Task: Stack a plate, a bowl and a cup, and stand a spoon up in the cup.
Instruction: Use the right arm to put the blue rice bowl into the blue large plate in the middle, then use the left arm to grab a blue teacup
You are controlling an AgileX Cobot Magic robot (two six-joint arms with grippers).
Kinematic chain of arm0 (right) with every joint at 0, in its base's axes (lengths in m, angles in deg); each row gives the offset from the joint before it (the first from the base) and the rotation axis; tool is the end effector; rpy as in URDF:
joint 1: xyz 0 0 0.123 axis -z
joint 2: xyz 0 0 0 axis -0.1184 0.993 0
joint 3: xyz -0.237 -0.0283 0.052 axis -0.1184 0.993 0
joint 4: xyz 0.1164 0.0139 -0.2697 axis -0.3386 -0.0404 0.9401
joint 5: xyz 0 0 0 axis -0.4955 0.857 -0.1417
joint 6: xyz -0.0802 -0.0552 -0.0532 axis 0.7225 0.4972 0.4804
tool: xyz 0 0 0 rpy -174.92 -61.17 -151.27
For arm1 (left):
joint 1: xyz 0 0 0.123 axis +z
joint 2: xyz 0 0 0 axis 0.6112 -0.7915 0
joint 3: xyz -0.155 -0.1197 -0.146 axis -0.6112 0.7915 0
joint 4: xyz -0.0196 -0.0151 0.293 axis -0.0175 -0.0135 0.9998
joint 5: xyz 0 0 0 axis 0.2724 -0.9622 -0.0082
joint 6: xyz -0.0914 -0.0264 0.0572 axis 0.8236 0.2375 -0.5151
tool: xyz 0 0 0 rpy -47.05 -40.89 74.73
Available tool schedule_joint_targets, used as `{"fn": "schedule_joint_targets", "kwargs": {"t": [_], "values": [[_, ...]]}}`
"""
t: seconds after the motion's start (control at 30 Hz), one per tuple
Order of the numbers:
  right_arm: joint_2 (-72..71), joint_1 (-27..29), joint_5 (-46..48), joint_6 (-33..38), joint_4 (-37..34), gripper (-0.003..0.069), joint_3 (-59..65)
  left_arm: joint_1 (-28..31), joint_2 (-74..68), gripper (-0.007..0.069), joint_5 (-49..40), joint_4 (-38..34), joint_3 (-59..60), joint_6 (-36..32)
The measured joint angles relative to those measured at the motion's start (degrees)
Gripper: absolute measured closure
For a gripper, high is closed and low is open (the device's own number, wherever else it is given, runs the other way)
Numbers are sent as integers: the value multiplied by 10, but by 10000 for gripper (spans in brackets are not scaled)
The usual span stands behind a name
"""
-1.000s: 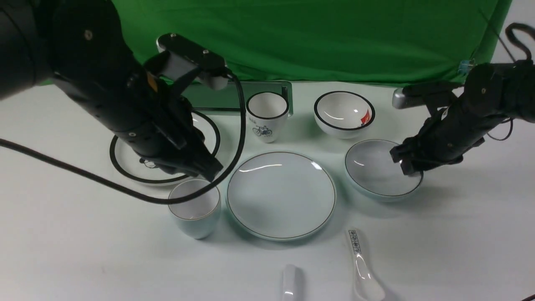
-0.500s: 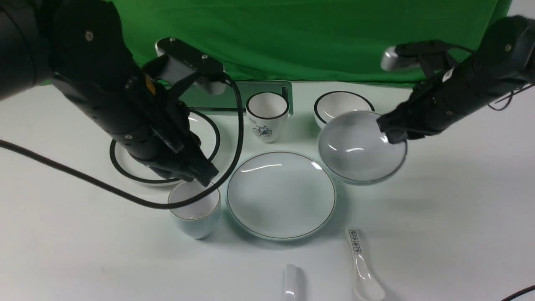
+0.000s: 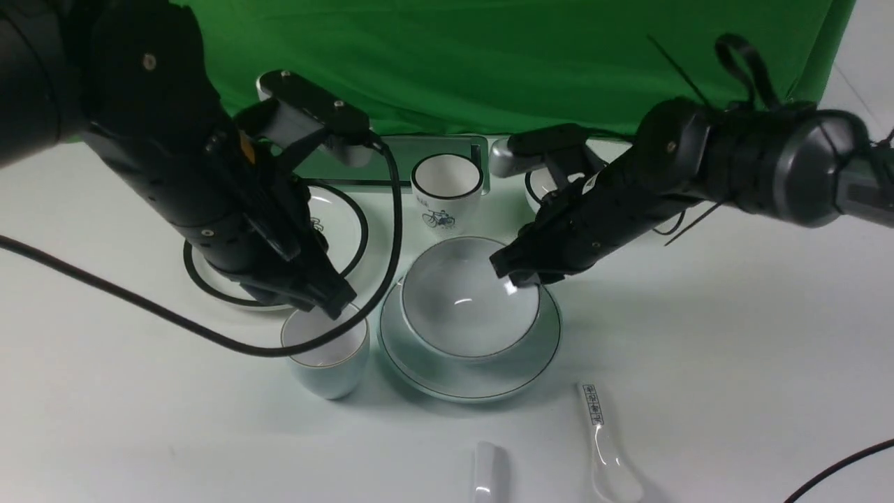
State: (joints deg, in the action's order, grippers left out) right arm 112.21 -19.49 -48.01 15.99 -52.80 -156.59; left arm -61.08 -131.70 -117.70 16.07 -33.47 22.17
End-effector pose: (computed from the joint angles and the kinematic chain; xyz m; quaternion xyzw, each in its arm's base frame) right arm 0.4131 0.2344 0.1267 -0.2345 0.9144 0.1898 0.2700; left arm 0.3251 -0.1513 0.2473 0.3355 0.9192 -0.0564 0.1983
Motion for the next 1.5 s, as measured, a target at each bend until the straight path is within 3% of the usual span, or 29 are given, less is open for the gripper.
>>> {"fn": "schedule_joint_targets", "kwargs": {"t": [0.37,0.43,0.63,0.73,0.83,0.93,0.97,1.07,1.17,1.23,1.33,1.47,1.5], "values": [[19,-4,-7,-4,0,573,-10,0,0,652,-1,15,0,0],[19,-4,-7,-3,6,514,-10,0,0,652,-2,24,0,2],[10,-2,41,-3,40,246,-27,0,0,637,-6,61,0,64],[-7,5,86,-2,58,198,-49,5,0,611,-3,66,0,69],[-41,14,161,-2,97,184,-75,27,-1,546,23,40,12,78],[-81,22,231,-3,151,183,-81,65,-23,407,60,16,51,81],[-85,22,238,-3,153,183,-82,65,-23,398,60,16,53,81],[-112,27,270,-3,172,193,-82,83,-53,274,90,14,80,85],[-128,29,282,-3,176,214,-82,84,-79,218,127,3,84,96],[-131,29,283,-3,177,223,-82,84,-87,217,139,-2,86,96],[-131,29,293,-4,178,259,-82,84,-114,299,167,-9,86,96],[-131,30,308,-5,179,295,-82,84,-128,529,171,-11,86,88],[-131,30,310,-5,179,298,-82,84,-128,540,171,-11,86,87]]}}
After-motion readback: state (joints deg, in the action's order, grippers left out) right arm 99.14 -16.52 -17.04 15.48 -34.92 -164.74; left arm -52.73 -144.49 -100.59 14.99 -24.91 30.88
